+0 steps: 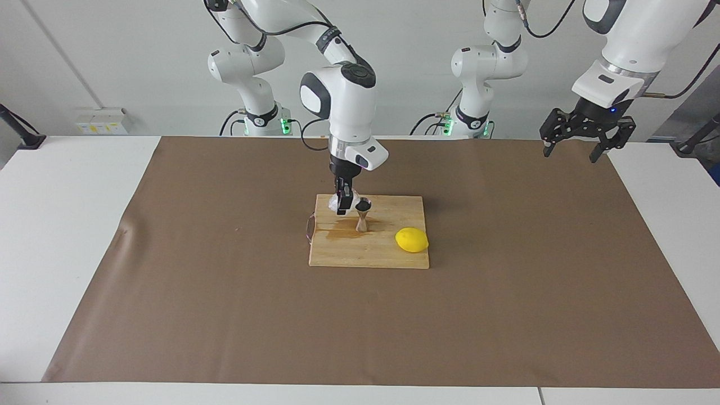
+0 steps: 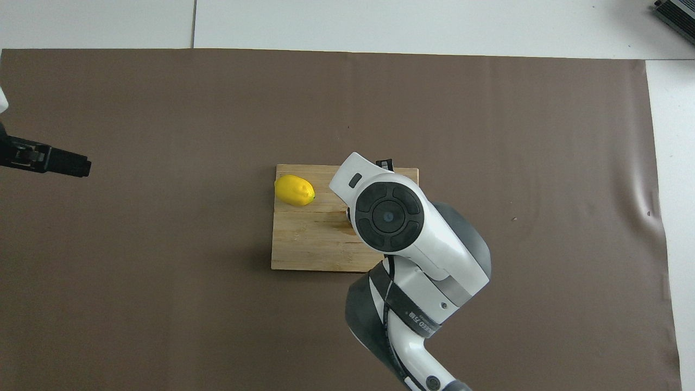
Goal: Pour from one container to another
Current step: 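Tilt the glass cup upright with the right gripper above the board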
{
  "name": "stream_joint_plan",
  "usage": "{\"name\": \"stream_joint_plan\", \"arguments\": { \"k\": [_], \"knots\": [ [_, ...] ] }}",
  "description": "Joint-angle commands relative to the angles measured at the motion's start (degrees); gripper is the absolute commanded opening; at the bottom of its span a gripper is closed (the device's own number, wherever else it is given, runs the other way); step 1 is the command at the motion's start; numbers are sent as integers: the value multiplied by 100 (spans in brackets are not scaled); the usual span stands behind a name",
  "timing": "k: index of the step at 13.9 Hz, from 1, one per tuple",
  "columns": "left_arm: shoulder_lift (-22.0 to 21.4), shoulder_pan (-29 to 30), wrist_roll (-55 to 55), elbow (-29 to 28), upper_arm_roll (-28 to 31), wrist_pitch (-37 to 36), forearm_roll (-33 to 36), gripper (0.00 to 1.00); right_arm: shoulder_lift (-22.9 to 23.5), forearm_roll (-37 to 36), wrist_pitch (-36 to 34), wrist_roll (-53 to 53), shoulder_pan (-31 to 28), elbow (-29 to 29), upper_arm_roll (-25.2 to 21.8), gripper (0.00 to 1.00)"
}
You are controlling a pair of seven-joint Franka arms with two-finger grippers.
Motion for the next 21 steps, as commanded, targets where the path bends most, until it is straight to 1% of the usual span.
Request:
{"name": "stream_joint_plan", "arguments": {
  "k": [1, 4, 6, 8, 11, 14, 15, 19, 21],
  "knots": [
    [-18, -34, 43, -35, 34, -14, -8, 100, -59, 219, 53, 52, -90, -26, 64, 24],
    [-18, 19, 60, -35, 25, -14, -26, 100, -59, 405, 45, 70, -98, -35, 64, 24],
    [-18, 19, 60, -35, 25, -14, -26, 100, -59, 693, 36, 44, -98, -44, 64, 24],
    [-18, 19, 51, -35, 34, -14, -26, 100, -77, 809, 36, -9, -256, -70, 72, 24],
    [-18, 19, 51, -26, 34, -14, -26, 100, -86, 1248, 53, -193, -309, -70, 64, 24],
    [-9, 2, 69, -9, 34, -6, -17, 100, -261, 1266, 27, -360, -450, -105, 73, 24],
    [-9, -7, 86, -9, 34, -6, -8, 100, -331, 1449, 18, -535, -511, -140, 64, 24],
    [-1, -25, 113, 9, 43, 12, 9, 100, -499, 2134, 27, -1439, -1064, -377, 64, 24],
    [-9, -25, 122, 9, 43, 12, 9, 100, -569, 2661, 53, -2019, -1433, -605, 64, 24]
  ]
}}
